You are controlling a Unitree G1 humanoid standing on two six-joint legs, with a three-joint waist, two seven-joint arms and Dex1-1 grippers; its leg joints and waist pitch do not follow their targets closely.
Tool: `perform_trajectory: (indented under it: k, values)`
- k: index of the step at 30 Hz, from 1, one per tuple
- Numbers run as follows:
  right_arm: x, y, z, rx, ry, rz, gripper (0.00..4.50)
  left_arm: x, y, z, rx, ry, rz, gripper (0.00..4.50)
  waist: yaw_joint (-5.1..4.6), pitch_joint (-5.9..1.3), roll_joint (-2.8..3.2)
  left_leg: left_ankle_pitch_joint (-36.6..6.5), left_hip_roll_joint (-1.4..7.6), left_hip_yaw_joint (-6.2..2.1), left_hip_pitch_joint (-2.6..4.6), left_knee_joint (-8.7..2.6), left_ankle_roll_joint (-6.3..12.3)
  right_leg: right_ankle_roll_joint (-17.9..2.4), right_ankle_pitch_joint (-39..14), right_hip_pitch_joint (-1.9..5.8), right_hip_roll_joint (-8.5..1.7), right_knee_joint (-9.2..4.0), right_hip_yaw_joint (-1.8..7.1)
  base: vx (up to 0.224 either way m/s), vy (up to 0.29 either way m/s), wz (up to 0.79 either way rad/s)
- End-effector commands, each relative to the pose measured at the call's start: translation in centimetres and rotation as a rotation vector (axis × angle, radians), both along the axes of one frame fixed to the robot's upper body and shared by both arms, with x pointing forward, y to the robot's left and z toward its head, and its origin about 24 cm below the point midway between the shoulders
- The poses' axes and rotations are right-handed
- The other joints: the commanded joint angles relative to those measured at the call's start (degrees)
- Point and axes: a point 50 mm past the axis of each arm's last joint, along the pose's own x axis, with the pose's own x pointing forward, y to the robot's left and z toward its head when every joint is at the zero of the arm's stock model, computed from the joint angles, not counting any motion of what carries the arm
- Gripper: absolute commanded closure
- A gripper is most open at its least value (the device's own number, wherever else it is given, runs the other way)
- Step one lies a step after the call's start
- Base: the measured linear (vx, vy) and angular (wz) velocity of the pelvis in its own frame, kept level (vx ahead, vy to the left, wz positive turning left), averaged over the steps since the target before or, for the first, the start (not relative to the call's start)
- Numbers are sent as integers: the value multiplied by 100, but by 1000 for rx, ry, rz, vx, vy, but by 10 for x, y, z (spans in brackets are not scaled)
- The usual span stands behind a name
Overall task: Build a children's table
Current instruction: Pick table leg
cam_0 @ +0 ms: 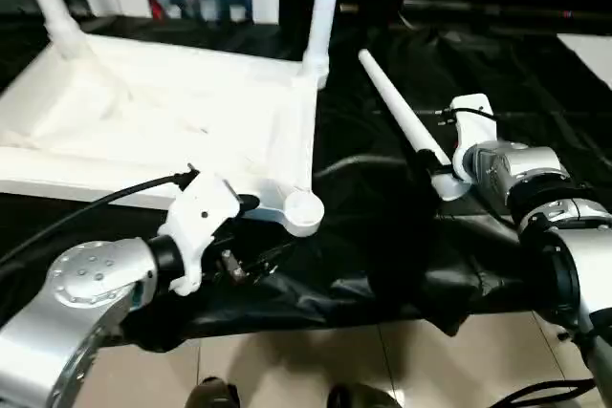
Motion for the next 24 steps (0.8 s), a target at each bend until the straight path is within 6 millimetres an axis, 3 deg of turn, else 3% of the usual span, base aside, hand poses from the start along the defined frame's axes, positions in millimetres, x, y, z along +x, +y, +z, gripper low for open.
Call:
perform_trajectory:
  k: [1,2,3,4,13,18,21,23,24]
  values:
    - [-3,-7,-2,-18,33,-5,0,-3,0,3,2,-1,-2,6,-19,-317,31,-756,-47,39,113,-356,68,-1203,-354,290,-129,-371,182,0,0,0]
    - [-3,-6,-2,-17,45,9,0,-4,1,3,4,1,2,6,-19,-307,32,-745,-45,36,112,-358,63,-1204,-355,294,-133,-368,185,0,0,0]
    - [-4,-5,-2,-13,56,21,0,-4,1,3,6,2,6,6,-38,-276,-10,-726,-44,45,110,-359,68,-1210,-352,288,-127,-376,191,0,0,0]
    - [-3,-4,0,2,67,36,28,-5,2,4,7,3,11,0,-41,-259,-6,-727,-38,37,113,-369,63,-1213,-406,294,-138,-371,193,0,0,0]
    - [-5,-4,7,11,139,123,89,-5,1,7,1,8,-13,0,-72,-258,-52,-457,-25,56,135,-344,107,-1337,-169,319,-160,-339,210,0,0,0]
    - [-8,-6,3,10,171,137,147,1,-2,7,-3,3,-25,0,-65,-326,-67,-434,-16,59,148,-326,72,-1384,-226,343,-175,-323,214,0,0,0]
    - [-11,-9,-2,20,183,117,166,5,-2,9,-10,-19,-7,0,-51,-399,-72,-278,-19,62,151,-302,79,-1431,-19,375,-176,-289,211,0,0,0]
    - [-11,-11,-4,51,168,86,176,11,-1,11,-19,-40,26,0,-44,-406,-68,-187,-25,66,143,-291,104,-1462,144,376,-170,-274,213,0,0,0]
    - [-11,-12,-4,59,163,78,178,12,-1,11,-21,-45,34,0,-28,-504,-52,-51,-24,67,165,-268,112,-1512,388,408,-170,-243,208,0,0,0]
